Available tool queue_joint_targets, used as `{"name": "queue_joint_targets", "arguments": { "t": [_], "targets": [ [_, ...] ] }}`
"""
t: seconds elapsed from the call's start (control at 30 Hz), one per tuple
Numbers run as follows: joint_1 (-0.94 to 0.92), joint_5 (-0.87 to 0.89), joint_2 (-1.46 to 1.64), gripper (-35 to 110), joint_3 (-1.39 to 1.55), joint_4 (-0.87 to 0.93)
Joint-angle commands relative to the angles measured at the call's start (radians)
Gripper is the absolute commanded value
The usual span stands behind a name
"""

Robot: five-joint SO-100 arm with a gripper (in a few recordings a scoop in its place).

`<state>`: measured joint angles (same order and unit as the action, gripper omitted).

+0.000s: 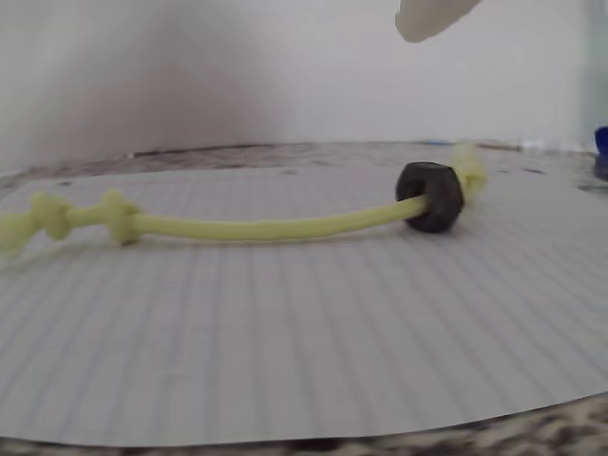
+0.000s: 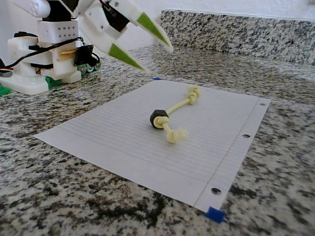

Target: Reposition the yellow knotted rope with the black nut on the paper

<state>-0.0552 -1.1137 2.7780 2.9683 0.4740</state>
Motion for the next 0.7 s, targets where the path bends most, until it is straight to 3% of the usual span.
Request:
{"name": "queue_joint_targets", "arguments": {
  "t": [0.0,0.13,0.4,0.67],
  "targets": [
    [-0.054,0.006,-0.175,50,-0.14,0.031],
    [-0.117,0.008,-0.376,50,-0.295,0.057],
    [-0.152,0.147,-0.723,49,-0.577,0.155],
    [-0.163,0.35,-0.94,49,-0.721,0.133]
  ]
}}
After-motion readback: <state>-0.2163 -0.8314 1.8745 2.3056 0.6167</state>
